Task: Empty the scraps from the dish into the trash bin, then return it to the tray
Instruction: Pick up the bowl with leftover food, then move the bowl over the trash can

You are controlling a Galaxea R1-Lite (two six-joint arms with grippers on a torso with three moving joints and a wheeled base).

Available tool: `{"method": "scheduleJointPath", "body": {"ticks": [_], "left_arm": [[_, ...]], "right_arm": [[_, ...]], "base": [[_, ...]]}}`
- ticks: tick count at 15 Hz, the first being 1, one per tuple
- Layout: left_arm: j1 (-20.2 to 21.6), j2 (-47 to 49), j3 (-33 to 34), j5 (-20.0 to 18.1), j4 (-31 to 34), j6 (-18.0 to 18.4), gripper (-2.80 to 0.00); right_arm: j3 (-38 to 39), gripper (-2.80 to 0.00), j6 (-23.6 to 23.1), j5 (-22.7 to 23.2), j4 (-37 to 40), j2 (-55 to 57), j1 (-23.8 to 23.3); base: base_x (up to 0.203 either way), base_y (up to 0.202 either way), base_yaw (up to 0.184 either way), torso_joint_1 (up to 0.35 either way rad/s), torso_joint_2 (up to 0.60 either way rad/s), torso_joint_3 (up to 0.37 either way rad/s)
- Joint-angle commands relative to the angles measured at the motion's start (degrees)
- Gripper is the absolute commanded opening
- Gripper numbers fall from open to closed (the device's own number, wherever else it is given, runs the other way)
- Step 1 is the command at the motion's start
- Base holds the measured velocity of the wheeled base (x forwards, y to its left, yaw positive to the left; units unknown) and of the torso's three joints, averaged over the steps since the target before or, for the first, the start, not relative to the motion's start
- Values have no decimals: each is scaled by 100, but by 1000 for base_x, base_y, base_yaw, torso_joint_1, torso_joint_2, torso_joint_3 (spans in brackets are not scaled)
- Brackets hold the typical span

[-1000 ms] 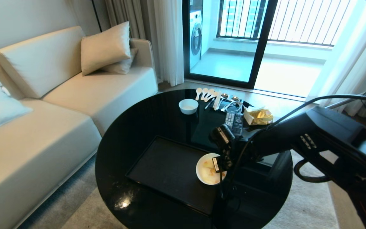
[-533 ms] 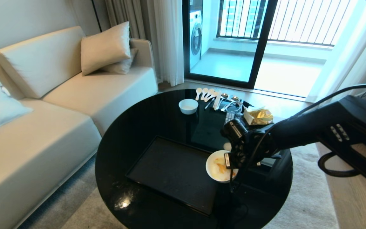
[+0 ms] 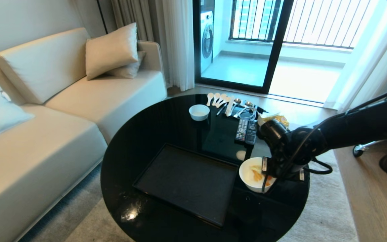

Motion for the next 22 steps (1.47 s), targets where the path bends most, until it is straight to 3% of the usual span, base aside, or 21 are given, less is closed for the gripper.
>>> {"method": "scheduleJointPath", "body": {"ticks": [1,13,22], "left_arm": [[0,-2,0,2,-2,-7,-280],[0,-2,0,2,-2,-7,-280],[0,-2,0,2,-2,-7,-280]], "right_arm": [[593,-280,86,-16,-33,-729,-194],[3364,-280,196,-10,-21,-4028,-1336],[4124,-280,203,1,96,-4813,-1528]], "base": [[0,0,0,0,0,0],[0,0,0,0,0,0],[0,0,0,0,0,0]]}}
